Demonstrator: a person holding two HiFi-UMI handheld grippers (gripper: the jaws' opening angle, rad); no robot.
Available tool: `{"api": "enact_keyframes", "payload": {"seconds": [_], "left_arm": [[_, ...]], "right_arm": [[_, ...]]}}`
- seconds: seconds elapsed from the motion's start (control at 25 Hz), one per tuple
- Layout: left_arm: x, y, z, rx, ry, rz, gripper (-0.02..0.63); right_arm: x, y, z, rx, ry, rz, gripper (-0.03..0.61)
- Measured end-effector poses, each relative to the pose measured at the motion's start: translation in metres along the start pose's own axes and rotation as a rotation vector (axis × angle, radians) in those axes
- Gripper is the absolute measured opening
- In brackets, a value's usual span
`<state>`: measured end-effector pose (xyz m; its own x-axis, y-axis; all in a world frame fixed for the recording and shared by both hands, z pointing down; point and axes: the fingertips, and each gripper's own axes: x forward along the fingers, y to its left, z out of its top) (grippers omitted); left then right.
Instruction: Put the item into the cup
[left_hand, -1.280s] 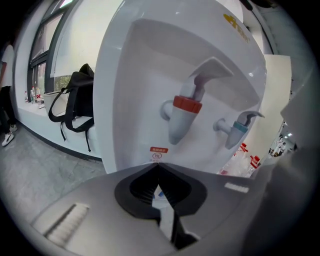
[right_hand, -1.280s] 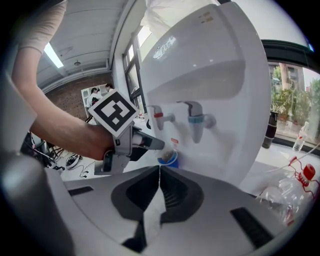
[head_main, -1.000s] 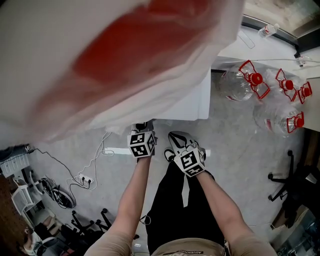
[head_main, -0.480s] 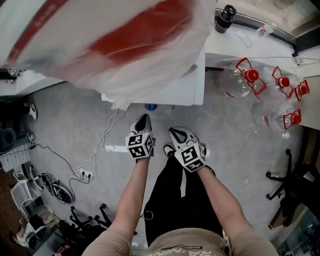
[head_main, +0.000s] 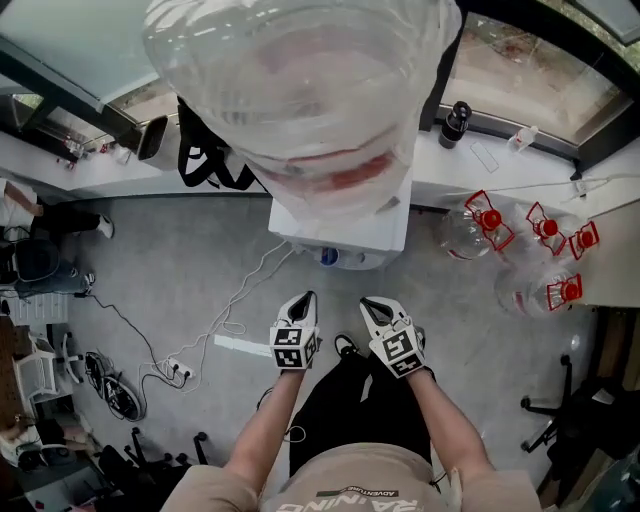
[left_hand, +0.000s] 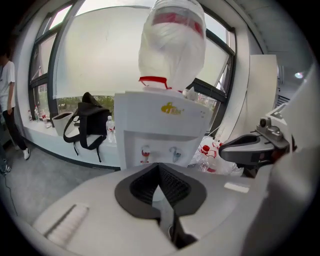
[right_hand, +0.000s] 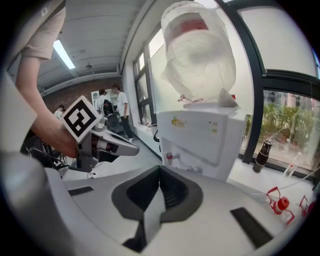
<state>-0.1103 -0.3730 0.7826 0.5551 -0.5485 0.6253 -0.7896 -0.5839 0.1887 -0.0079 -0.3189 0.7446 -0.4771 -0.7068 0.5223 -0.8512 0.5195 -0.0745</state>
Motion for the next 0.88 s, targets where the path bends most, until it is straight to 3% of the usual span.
{"api": "enact_keyframes", "payload": {"seconds": [0.32,0.52,0.88], "left_arm": [[-0.081,-0.016,0.062,0.001,-0.084,0.002,0.008],[-0.129,-0.031,0.096,-0.041,-0.16,0.033,0.008],[-0.176,-0.047,0.143,-0.007,-0.256,0.032,0.008]], "right_arm": [[-0.047,0.019,0.064,0.006,-0.057,0.056,0.011],[-0.078,0.037,0.113,-0.048,-0.093,0.106,0.011],[-0.106,0.054,0.183,-0.146,-0.166,0.153,0.011]]}}
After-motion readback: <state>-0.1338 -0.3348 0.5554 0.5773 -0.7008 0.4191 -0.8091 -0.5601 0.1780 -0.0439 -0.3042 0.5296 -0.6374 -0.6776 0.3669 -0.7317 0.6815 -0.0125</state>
